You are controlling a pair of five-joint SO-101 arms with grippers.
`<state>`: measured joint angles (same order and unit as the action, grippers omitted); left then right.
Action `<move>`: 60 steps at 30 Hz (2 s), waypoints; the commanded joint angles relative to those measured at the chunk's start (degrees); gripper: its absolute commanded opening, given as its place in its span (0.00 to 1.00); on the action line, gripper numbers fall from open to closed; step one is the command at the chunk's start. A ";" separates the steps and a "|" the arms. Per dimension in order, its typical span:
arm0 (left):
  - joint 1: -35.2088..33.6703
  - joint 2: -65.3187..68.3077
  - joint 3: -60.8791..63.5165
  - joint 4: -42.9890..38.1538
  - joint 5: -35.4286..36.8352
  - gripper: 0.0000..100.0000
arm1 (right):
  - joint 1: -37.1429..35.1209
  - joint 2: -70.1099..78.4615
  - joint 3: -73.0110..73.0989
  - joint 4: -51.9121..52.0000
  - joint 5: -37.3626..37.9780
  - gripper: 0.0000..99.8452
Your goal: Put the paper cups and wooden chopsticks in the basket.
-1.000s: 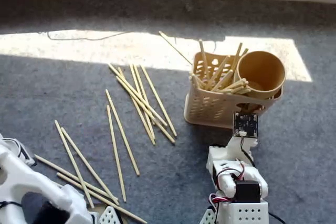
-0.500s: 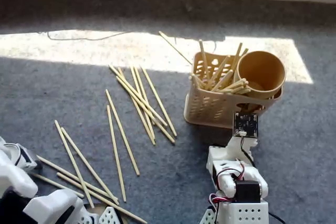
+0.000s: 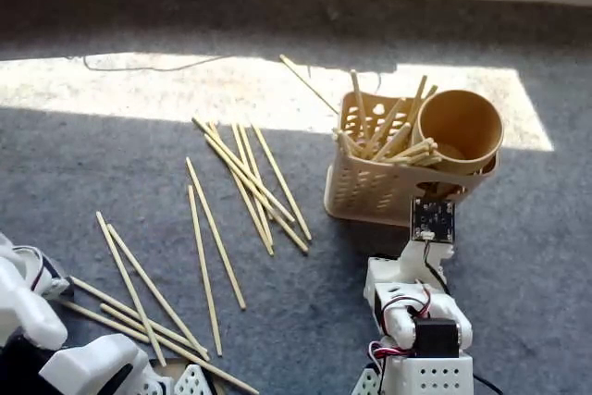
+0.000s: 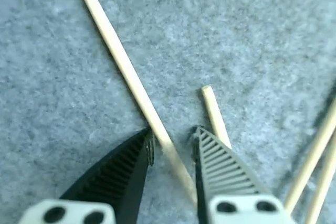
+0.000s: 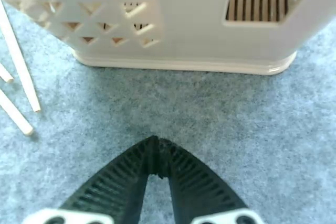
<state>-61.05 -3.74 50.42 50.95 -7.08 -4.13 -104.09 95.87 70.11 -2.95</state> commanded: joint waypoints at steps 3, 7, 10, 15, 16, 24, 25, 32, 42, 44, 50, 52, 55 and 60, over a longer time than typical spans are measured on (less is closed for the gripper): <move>4.00 1.98 -2.07 -4.04 0.88 0.01 | -0.40 -0.13 5.93 0.40 0.53 0.01; 5.58 1.80 -2.33 -4.04 0.97 0.01 | -0.40 -0.13 5.93 0.40 0.53 0.01; 6.73 1.89 -4.35 -3.96 1.05 0.01 | -0.40 -0.13 5.93 0.40 0.53 0.01; 8.66 1.80 -9.80 0.97 4.92 0.01 | -0.40 -0.13 5.93 0.40 0.53 0.01; 9.54 1.80 -11.30 2.37 5.63 0.01 | -0.40 -0.13 5.93 0.40 0.53 0.01; 14.02 1.80 -21.41 14.68 5.98 0.01 | -0.40 -0.13 5.93 0.40 0.53 0.01; 14.20 1.80 -22.20 15.74 5.98 0.01 | -0.40 -0.13 5.93 0.40 0.53 0.01; 14.46 1.80 -27.03 22.07 5.98 0.01 | -0.40 -0.13 5.93 0.40 0.53 0.01; 24.13 -10.59 -32.22 29.19 6.07 0.01 | -0.40 -0.13 5.93 0.40 0.53 0.01; 27.30 -15.69 -32.22 29.01 8.44 0.01 | -0.40 -0.13 5.93 0.40 0.53 0.01; 39.34 -27.21 -32.75 27.52 13.27 0.01 | -0.40 -0.13 5.93 0.40 0.53 0.01; 43.47 -29.67 -32.75 25.85 15.21 0.01 | -0.40 -0.13 5.93 0.40 0.53 0.01; 48.31 -32.66 -32.75 21.89 17.41 0.01 | -0.40 -0.13 5.93 0.40 0.53 0.01; 55.43 -35.91 -32.75 14.42 20.75 0.01 | -0.40 -0.13 5.93 0.40 0.53 0.01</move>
<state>-10.07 -36.62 20.70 69.67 11.91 -4.13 -104.09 95.87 70.11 -2.95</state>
